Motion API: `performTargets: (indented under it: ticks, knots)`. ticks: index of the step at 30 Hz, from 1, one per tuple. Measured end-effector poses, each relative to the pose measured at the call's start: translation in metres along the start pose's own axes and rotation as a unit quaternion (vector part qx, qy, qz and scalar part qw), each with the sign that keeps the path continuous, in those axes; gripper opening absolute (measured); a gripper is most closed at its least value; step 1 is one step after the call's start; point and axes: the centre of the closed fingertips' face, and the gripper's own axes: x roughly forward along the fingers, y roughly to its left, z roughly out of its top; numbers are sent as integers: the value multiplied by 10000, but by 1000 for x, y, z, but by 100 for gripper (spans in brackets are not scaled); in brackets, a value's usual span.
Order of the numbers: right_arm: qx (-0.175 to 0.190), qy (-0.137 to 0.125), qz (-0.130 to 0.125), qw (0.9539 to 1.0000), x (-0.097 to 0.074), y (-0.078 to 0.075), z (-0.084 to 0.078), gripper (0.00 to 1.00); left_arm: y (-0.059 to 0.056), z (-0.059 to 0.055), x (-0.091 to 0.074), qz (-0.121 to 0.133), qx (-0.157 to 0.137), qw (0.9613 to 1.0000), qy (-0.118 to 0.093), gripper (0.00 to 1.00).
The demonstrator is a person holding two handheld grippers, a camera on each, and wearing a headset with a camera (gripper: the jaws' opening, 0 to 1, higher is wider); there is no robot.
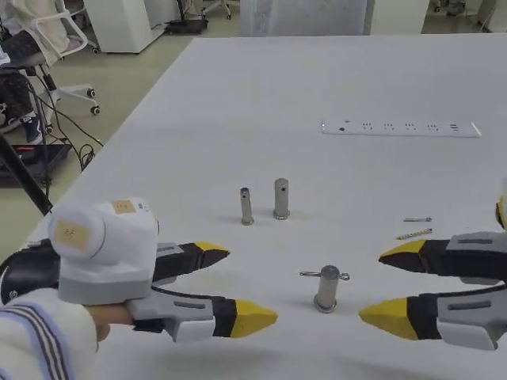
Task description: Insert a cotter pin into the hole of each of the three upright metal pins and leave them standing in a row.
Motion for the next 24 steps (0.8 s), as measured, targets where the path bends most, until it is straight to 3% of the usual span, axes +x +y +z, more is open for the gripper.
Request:
performTargets:
  ticks: [10,16,24]
  knots:
    - [382,-119,-291,9988,-23,10,-13,57,19,-2,-10,238,-109,9997,7,70]
    - [614,-276,-649,9956,-36,4,-17,65,28,-1,-14,371,-124,9992,34,70]
    - [953,-421,-853,9909,-48,2,-23,74,36,-1,-14,499,-135,9986,77,70]
